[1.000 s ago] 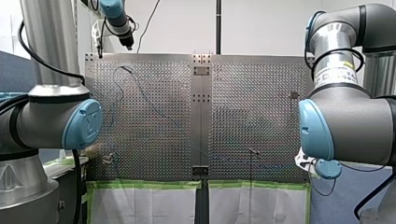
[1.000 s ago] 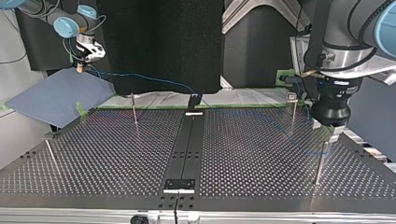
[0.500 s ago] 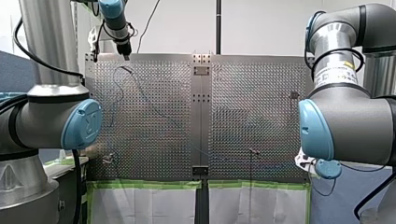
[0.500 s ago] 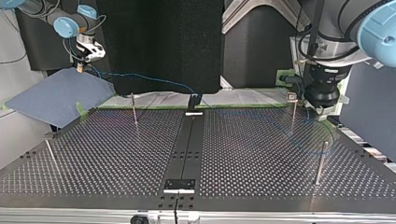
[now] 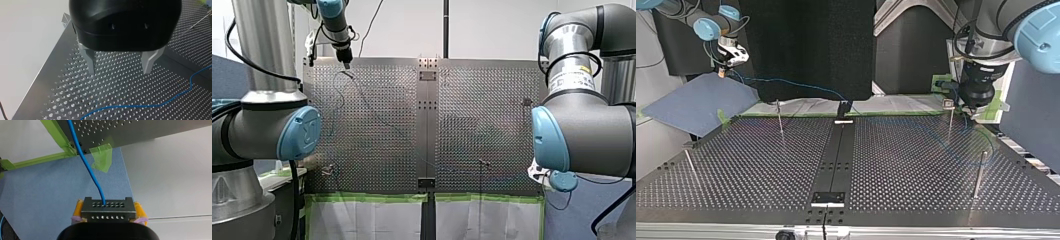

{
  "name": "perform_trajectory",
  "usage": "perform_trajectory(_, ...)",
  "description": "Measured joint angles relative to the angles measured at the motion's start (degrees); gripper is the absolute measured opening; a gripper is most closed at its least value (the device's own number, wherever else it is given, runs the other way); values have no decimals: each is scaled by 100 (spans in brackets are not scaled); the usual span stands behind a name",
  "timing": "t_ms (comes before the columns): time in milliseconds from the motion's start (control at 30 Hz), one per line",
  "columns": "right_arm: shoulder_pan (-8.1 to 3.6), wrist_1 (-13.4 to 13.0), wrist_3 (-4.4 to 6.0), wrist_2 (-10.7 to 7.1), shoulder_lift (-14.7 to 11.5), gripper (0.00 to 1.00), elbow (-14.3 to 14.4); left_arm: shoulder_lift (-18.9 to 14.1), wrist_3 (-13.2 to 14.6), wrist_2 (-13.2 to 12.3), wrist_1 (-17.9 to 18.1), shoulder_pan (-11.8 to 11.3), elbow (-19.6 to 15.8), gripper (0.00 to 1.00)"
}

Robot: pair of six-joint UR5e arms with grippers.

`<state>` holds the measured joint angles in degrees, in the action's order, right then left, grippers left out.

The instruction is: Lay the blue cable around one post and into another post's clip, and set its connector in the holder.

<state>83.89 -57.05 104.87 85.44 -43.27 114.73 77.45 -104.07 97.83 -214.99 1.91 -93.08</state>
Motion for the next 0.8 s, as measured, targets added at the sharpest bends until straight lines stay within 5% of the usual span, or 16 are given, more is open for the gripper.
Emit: perform_trajectory(800, 20, 8, -22, 0, -2, 0, 0, -66, -24, 806, -258, -46, -4, 91)
